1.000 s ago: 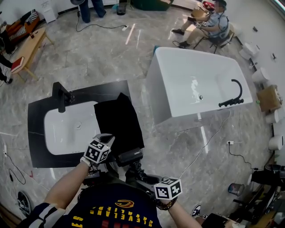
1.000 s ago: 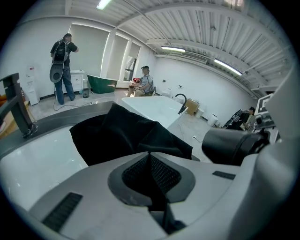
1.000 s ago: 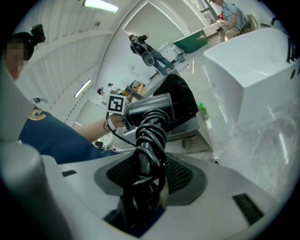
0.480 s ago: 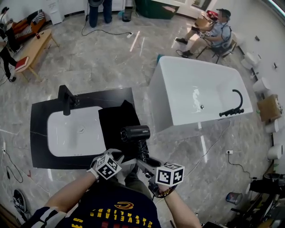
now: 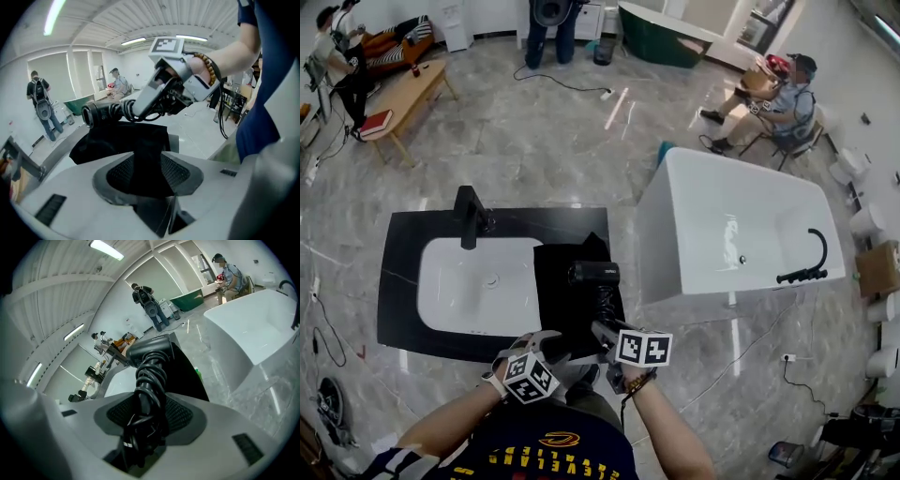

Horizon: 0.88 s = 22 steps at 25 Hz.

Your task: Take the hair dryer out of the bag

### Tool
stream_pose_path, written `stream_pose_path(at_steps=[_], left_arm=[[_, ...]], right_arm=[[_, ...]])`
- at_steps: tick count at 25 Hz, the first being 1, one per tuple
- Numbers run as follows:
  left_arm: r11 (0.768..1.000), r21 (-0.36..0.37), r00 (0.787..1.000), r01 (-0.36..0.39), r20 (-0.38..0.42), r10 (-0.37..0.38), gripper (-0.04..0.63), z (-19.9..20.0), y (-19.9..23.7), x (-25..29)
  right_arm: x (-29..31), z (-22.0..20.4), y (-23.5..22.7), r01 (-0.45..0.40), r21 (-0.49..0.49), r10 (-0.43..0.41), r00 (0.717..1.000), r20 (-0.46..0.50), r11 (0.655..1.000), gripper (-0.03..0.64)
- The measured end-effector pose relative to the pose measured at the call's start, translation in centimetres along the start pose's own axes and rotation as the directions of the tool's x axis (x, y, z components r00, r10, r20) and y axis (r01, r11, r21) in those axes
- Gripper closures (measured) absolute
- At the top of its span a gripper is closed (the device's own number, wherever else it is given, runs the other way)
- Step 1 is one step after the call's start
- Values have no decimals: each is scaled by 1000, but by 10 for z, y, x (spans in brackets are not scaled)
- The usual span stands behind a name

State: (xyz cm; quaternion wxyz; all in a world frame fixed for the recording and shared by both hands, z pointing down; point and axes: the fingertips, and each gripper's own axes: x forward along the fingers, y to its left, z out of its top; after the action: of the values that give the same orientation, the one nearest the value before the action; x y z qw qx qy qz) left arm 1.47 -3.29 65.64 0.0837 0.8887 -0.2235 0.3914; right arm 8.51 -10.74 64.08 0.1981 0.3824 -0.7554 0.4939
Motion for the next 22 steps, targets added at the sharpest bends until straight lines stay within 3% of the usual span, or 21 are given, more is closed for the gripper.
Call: stream_pose_path(at_steps=[4,10,15,22], left_arm=[[986,-157,995,-64,68,76,434,6,21,-29],[923,-354,968,-152,135,211,434,7,62,-72],[885,-424,943,-190,174,285,436,17,80,-101],[866,-458,929,-202,191,318,436,20,82,-111]], right_arm=[[15,6,-2,38,-37,-39,999,-26,999,416],[39,15,-7,96,-101,-103,993,-61,990,416],[53,12,-18,169,-134,-180,981,-75,976,416],[64,-2,-25,213,-193,-228,972,-58,958,414]])
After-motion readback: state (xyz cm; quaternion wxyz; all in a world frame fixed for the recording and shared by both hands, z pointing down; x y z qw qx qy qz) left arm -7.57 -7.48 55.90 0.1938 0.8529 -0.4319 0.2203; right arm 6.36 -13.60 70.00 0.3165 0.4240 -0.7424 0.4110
